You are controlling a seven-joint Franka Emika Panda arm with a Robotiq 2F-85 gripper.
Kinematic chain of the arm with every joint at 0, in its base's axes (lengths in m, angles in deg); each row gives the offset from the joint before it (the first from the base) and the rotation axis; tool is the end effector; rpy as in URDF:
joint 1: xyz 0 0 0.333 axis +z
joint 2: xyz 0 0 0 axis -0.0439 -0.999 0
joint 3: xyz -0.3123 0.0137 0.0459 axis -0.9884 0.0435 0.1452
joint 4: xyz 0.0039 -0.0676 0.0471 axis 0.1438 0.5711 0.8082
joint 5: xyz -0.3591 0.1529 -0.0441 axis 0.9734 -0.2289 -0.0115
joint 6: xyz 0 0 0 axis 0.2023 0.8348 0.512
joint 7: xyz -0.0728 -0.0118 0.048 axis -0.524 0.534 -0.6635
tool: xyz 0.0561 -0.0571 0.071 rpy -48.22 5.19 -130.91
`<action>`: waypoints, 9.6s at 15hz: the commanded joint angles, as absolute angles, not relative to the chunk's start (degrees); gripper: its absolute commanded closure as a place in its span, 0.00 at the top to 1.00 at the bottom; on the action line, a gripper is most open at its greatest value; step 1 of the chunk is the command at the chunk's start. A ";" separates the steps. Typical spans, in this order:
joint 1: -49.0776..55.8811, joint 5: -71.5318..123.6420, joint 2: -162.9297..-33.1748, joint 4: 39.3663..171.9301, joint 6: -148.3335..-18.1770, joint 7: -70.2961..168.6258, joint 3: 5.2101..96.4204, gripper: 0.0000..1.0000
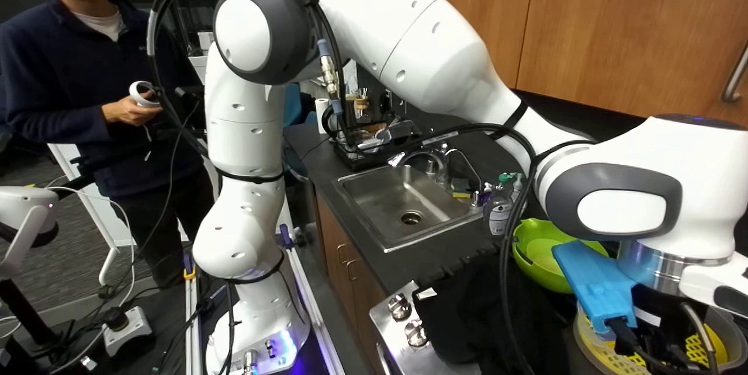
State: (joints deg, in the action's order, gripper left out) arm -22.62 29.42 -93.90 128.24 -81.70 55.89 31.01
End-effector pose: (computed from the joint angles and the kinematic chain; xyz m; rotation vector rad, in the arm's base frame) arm 0.3996 -0.4485 0.3699 2.7439 -1.0523 0.0449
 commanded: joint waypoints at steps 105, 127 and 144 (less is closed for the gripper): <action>-9.85 23.04 -76.88 135.90 -56.71 84.56 41.59 0.67; -21.20 43.36 -54.73 158.68 -58.11 91.69 27.93 1.00; -23.52 45.49 -49.05 160.91 -58.47 93.65 25.96 1.00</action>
